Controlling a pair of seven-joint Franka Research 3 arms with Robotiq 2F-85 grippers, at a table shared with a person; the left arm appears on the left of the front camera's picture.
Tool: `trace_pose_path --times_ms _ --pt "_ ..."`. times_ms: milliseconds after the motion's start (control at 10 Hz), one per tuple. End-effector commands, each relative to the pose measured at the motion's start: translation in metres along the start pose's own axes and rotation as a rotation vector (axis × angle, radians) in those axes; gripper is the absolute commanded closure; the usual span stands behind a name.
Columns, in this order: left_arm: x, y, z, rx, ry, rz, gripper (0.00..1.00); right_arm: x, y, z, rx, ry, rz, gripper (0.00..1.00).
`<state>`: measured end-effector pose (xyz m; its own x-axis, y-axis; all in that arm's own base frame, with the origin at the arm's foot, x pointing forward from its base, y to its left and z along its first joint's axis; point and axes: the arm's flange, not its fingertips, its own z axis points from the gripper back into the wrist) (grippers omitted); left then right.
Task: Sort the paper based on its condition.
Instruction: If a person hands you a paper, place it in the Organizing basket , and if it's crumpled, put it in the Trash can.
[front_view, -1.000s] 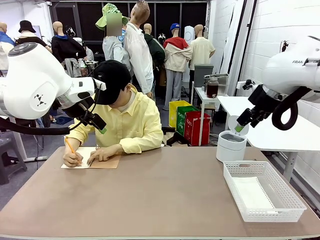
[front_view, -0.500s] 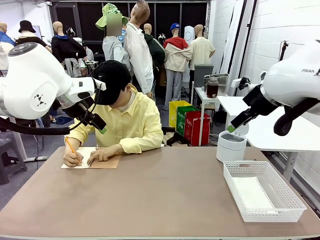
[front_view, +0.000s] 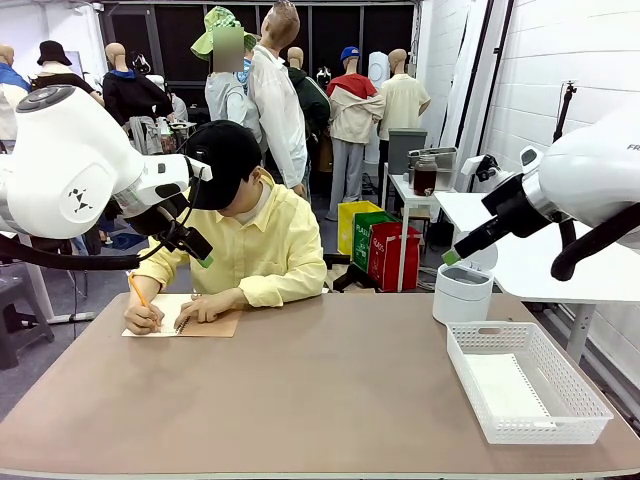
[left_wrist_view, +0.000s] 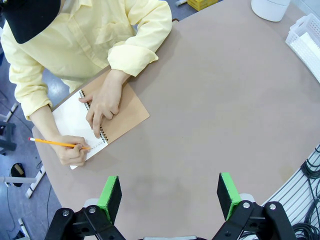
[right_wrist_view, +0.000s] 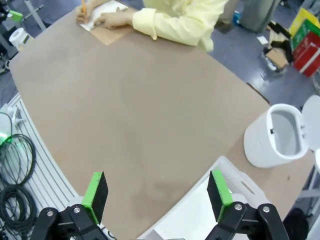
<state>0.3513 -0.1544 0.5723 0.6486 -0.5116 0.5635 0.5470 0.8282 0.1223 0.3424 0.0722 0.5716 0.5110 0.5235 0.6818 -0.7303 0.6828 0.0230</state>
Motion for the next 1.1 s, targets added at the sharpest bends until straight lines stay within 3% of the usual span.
trace_pose_path --times_ms 0,1000 --pt "-0.0001 0.0008 0.0006 0.000 -0.001 0.000 0.00 0.0050 -0.0022 -0.0041 0.045 -0.045 0.048 0.00" --pt "-0.0001 0.0008 0.0006 0.000 -0.001 0.000 0.00 0.0084 0.0067 -0.0002 0.030 -0.018 0.062 0.00"
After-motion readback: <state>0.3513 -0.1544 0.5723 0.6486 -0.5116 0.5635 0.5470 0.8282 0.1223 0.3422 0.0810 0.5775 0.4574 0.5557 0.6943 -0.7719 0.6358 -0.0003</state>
